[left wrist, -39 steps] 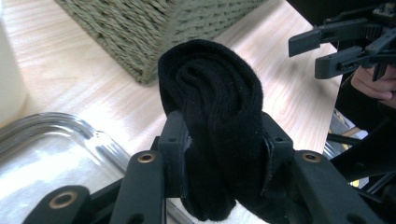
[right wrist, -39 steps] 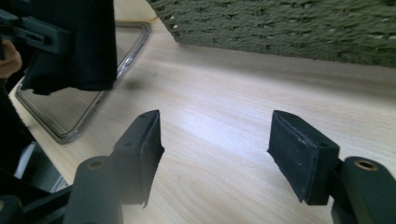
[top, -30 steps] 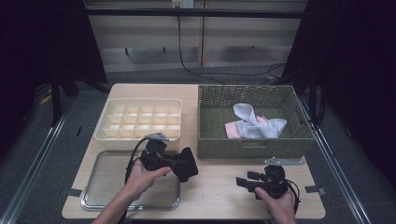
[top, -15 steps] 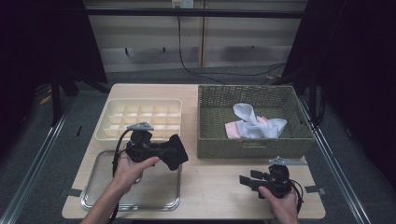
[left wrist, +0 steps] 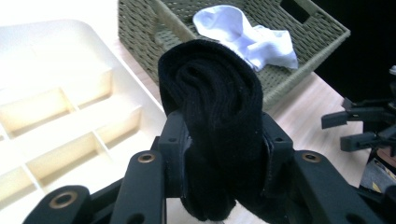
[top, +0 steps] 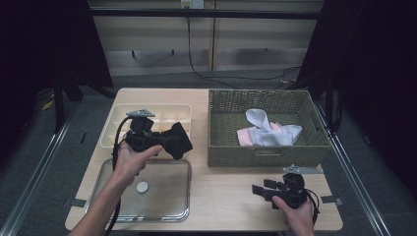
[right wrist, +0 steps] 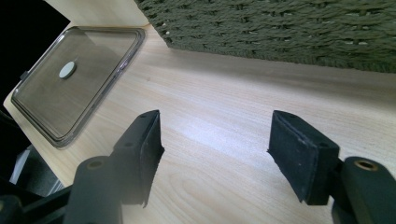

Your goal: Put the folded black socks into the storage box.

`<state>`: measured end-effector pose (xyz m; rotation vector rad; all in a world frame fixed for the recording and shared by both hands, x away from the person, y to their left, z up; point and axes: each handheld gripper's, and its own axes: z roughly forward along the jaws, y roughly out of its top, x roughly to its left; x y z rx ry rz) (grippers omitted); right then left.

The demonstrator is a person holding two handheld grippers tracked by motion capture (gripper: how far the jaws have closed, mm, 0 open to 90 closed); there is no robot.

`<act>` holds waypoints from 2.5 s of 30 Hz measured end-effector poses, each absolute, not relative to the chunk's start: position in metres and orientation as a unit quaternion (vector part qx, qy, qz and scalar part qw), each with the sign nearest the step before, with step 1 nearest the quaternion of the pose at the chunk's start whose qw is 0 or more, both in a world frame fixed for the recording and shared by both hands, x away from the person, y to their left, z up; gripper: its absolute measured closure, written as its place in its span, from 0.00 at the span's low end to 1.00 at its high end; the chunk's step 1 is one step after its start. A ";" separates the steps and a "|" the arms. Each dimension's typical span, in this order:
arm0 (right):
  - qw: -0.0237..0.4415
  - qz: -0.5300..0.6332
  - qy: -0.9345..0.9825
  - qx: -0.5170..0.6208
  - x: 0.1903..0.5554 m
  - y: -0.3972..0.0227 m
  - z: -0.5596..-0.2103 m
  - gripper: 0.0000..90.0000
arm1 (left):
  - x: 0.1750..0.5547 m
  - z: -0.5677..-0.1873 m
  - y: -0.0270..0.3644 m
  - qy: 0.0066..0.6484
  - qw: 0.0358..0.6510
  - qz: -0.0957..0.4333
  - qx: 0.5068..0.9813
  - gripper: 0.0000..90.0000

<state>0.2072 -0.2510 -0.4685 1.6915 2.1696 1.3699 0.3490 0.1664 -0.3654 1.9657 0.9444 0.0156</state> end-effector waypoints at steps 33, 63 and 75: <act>0.028 0.446 0.707 0.548 0.209 -0.248 -0.470 0.35 | 0.400 -0.367 0.170 0.424 0.397 0.048 0.813 0.69; 0.031 0.440 0.702 0.560 0.208 -0.249 -0.470 0.26 | 0.438 -0.404 0.140 0.427 0.304 0.016 0.851 0.69; 0.027 0.438 0.705 0.557 0.208 -0.247 -0.470 0.25 | 0.439 -0.419 0.125 0.410 0.277 0.001 0.869 0.69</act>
